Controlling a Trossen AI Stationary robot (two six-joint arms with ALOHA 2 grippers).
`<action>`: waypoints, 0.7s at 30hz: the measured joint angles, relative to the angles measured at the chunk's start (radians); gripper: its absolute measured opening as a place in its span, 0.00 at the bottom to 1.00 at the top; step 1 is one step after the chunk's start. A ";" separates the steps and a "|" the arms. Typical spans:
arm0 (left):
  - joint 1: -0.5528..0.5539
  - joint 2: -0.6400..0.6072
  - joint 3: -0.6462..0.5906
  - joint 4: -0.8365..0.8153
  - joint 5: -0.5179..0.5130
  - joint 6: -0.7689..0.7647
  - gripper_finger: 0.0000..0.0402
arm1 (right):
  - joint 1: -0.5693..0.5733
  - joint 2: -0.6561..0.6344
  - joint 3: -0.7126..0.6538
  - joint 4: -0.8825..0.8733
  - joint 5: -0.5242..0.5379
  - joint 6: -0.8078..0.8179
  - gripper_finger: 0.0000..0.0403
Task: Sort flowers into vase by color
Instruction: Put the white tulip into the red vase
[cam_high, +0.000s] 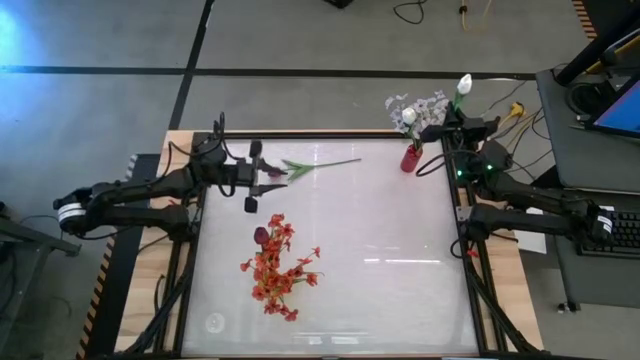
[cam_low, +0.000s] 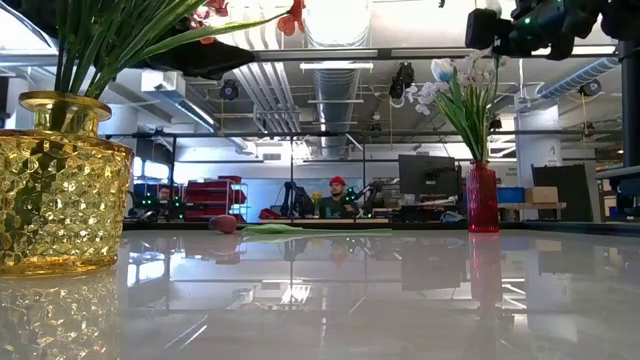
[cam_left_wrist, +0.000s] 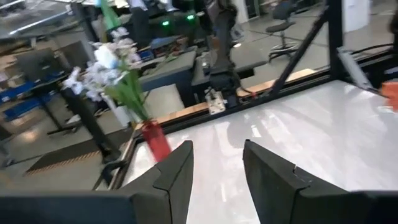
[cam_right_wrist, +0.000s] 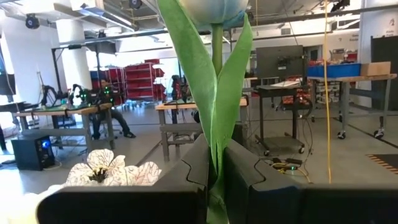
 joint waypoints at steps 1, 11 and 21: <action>0.005 0.002 -0.007 0.007 0.021 0.004 0.31 | 0.000 0.000 0.000 -0.005 0.000 0.000 0.04; 0.049 -0.002 -0.033 0.118 0.014 -0.067 0.29 | 0.000 0.000 0.000 -0.021 0.000 0.003 0.04; 0.196 -0.145 0.041 0.097 -0.279 -0.028 0.29 | 0.000 0.000 0.001 -0.020 0.000 0.003 0.04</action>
